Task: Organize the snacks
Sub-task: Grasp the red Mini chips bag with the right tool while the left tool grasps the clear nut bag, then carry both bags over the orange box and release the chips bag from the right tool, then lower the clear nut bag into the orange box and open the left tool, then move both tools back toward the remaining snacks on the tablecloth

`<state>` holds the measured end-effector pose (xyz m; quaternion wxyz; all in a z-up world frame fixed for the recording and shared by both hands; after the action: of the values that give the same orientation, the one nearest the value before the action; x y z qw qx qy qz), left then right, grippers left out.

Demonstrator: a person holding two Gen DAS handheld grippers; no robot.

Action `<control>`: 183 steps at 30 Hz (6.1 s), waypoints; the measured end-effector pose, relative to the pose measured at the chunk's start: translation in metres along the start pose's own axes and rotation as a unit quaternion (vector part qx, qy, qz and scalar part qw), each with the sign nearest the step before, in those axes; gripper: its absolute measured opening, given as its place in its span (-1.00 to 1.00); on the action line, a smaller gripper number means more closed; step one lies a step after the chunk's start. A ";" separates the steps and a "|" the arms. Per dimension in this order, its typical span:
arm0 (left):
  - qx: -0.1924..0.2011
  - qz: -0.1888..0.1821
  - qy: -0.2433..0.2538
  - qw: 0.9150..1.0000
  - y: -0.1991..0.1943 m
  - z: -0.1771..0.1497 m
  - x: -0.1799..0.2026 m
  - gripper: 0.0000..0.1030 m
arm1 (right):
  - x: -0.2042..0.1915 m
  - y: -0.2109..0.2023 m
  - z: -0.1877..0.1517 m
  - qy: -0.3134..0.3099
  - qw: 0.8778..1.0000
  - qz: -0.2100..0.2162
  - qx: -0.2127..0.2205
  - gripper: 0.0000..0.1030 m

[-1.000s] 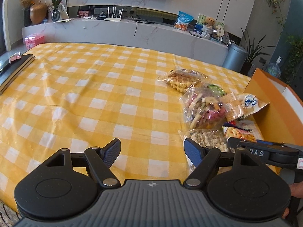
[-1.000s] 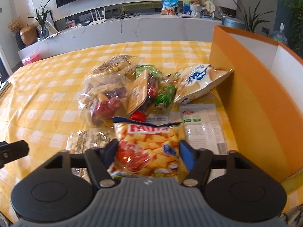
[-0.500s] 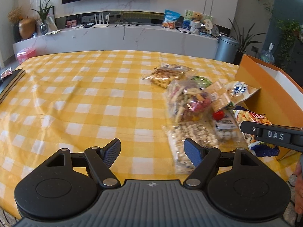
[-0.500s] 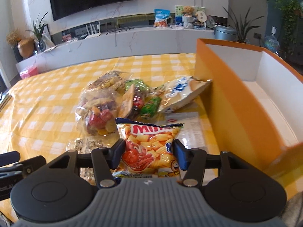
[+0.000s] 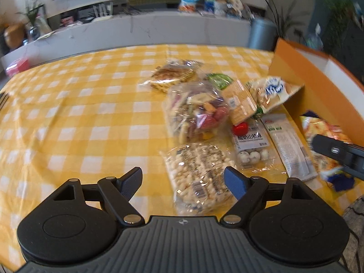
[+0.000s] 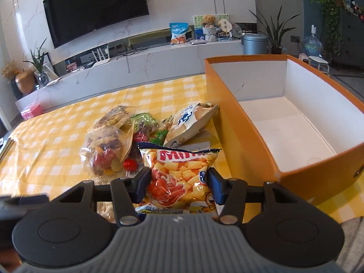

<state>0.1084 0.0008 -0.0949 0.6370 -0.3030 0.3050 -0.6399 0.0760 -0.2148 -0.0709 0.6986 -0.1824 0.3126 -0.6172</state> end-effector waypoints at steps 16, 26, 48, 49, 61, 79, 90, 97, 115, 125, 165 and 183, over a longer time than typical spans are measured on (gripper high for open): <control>-0.032 0.011 0.020 0.999 0.056 -0.002 0.020 1.00 | 0.011 0.005 0.000 0.031 0.999 0.001 -0.009 0.04; -0.004 0.024 0.007 1.000 0.038 -0.007 0.011 0.80 | 0.003 0.009 -0.003 0.011 1.000 -0.005 -0.015 0.03; 0.121 -0.068 -0.053 0.989 -0.082 0.030 -0.006 0.80 | 0.024 -0.085 0.041 0.052 0.984 0.110 0.128 0.03; 0.125 -0.075 -0.052 0.988 -0.084 0.033 -0.003 0.80 | 0.033 -0.093 0.046 0.055 0.984 0.100 0.139 0.03; 0.118 -0.127 -0.044 0.984 -0.081 0.047 0.020 0.80 | 0.145 -0.047 0.076 0.134 0.988 0.017 0.076 0.03; 0.117 -0.124 -0.034 0.985 -0.076 0.051 0.032 0.80 | 0.116 0.015 0.066 0.072 0.997 0.001 -0.030 0.04; 0.123 -0.149 -0.016 0.981 -0.078 0.068 0.054 0.80 | 0.108 0.002 0.066 0.045 0.999 -0.008 -0.007 0.35; 0.130 -0.180 0.007 0.975 -0.077 0.083 0.088 0.80 | 0.133 -0.030 0.066 0.125 0.990 -0.005 0.069 0.80; 0.053 -0.260 0.025 0.964 0.010 0.104 0.203 0.80 | 0.182 -0.073 0.060 0.210 0.951 -0.144 0.176 0.75; 0.016 -0.246 0.041 0.968 0.036 0.097 0.228 0.80 | 0.192 -0.070 0.055 0.231 0.950 -0.138 0.161 0.73; 0.122 -0.244 0.024 0.962 -0.059 0.118 0.140 1.00 | 0.133 -0.112 0.069 0.189 0.956 -0.106 0.195 0.75; 0.208 -0.045 -0.076 0.974 -0.122 0.070 -0.024 1.00 | -0.033 -0.098 0.111 0.063 0.983 0.008 0.170 0.85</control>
<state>0.0859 0.0250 0.0434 0.6778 -0.2248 0.1024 -0.6925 0.0751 -0.2142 0.0809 0.7029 -0.0192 0.2482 -0.6663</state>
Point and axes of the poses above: each gripper's, at about its wrist camera, not at the fingertips, and y roughly the way its jaws point, x to its right, z to its top, the point moved 2 cm from there along y, roughly the way its jaws point, and after that the axes turned 3 degrees about y, right-handed, at the moved point
